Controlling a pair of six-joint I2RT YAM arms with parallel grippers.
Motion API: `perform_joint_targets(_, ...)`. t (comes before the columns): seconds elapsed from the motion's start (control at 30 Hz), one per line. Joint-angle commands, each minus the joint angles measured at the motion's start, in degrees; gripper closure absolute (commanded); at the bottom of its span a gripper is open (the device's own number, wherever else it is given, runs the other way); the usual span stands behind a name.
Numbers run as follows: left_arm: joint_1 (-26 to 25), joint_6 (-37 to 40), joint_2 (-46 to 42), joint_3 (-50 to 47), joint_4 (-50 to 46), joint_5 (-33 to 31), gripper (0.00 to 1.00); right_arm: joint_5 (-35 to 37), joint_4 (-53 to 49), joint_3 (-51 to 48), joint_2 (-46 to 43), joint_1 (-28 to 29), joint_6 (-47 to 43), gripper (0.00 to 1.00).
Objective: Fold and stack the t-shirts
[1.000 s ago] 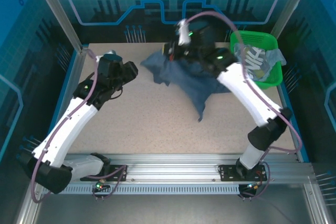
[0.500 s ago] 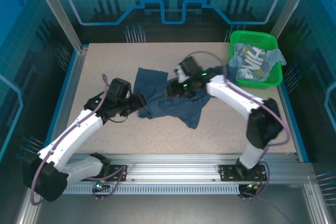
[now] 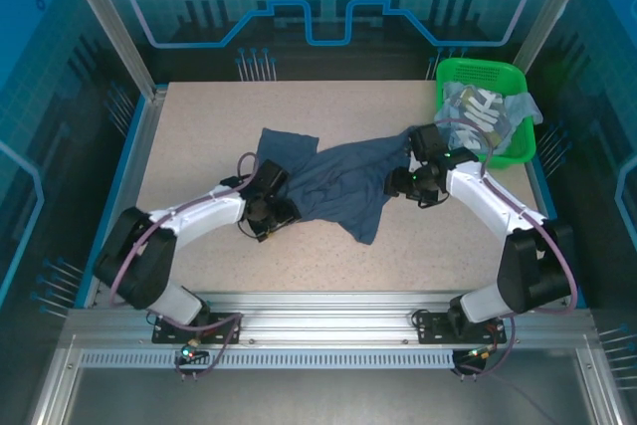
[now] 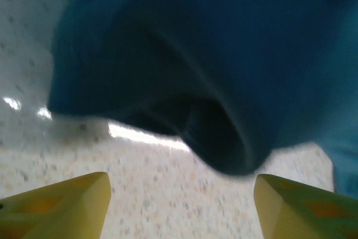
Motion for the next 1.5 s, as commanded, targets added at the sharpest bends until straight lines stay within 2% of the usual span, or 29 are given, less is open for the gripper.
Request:
perform_joint_targets(0.0, 1.6, 1.3, 3.1, 4.5, 2.9, -5.8, 0.43, 1.1, 0.5, -1.0, 2.5, -0.6, -1.1, 0.33)
perform_joint_targets(0.1, 2.7, 3.9, 4.3, 6.6, 4.7, -9.0, 0.79, 0.9, 1.1, -0.7, 4.8, -0.6, -1.0, 0.34)
perform_joint_targets(0.2, 4.6, 6.8, 3.4, 8.2, 3.9, -11.5, 1.00, 1.1, 1.5, 0.0, 5.7, -0.4, -0.9, 0.35)
perform_joint_targets(0.43, 9.6, 12.2, -9.9, 8.5, -2.9, -15.9, 1.00, 3.2, 0.3, 2.1, 4.3, 0.8, -1.0, 0.39)
perform_joint_targets(0.6, 12.1, 14.3, -21.8, 9.5, -5.4, -15.7, 1.00, 6.2, -1.0, 4.2, 3.2, 3.8, -1.6, 0.40)
perform_joint_targets(0.73, 12.4, 14.9, -26.8, 9.8, -2.9, -13.5, 1.00, 8.1, 0.1, 4.9, 3.5, 5.8, -0.9, 0.39)
perform_joint_targets(0.93, 17.1, 14.2, -23.2, 12.2, -0.1, -9.6, 1.00, 5.3, 1.4, 7.7, 11.7, 6.7, 1.3, 0.38)
perform_joint_targets(1.1, 20.3, 13.5, -17.5, 15.8, 2.3, -5.4, 1.00, 0.9, 2.2, 8.6, 17.2, 9.5, 7.8, 0.36)
perform_joint_targets(1.23, 20.4, 14.5, -17.1, 16.8, 1.2, -5.8, 1.00, 0.7, 4.2, 9.8, 20.2, 10.2, 12.6, 0.37)
perform_joint_targets(1.47, 21.3, 16.3, -19.3, 15.4, -3.4, -8.8, 1.00, 3.8, 3.3, 19.8, 23.5, 6.5, 12.6, 0.40)
